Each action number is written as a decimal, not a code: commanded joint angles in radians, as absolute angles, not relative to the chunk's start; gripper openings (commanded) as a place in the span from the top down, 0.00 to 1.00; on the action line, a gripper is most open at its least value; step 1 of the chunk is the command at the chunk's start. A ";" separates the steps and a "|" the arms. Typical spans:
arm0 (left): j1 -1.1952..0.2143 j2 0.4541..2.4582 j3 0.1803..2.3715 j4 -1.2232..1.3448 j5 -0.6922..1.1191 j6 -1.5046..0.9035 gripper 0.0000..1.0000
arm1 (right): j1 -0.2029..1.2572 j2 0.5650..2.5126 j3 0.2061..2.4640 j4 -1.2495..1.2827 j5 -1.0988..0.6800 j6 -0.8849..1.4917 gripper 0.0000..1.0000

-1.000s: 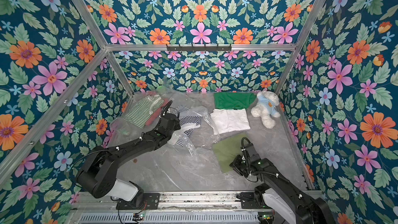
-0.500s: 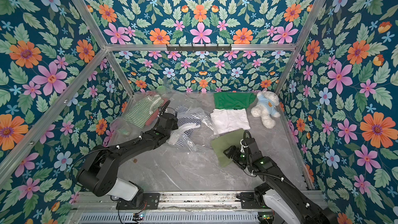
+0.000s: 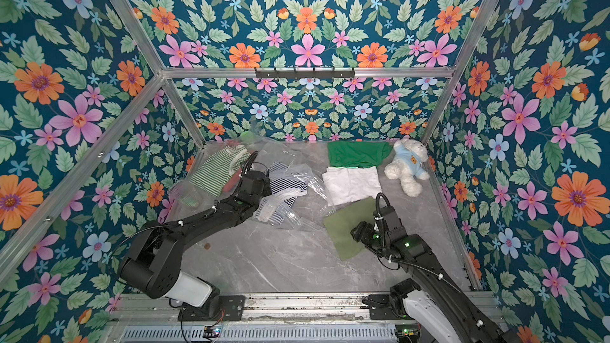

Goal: Take the tank top out of the vacuum bag
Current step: Adjust the tank top at the center of the board.

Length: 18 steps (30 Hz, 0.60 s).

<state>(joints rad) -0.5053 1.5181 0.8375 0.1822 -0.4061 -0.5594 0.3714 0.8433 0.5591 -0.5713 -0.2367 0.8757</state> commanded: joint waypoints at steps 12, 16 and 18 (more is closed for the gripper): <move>-0.503 1.499 0.812 0.202 -0.391 -0.607 1.00 | 0.243 1.376 0.672 -0.074 -0.246 0.796 0.53; -0.505 1.499 0.812 0.202 -0.387 -0.606 1.00 | 0.179 1.462 0.641 -0.004 -0.251 0.831 0.56; -0.504 1.497 0.809 0.201 -0.388 -0.606 1.00 | 0.121 1.488 0.621 0.015 -0.269 0.847 0.56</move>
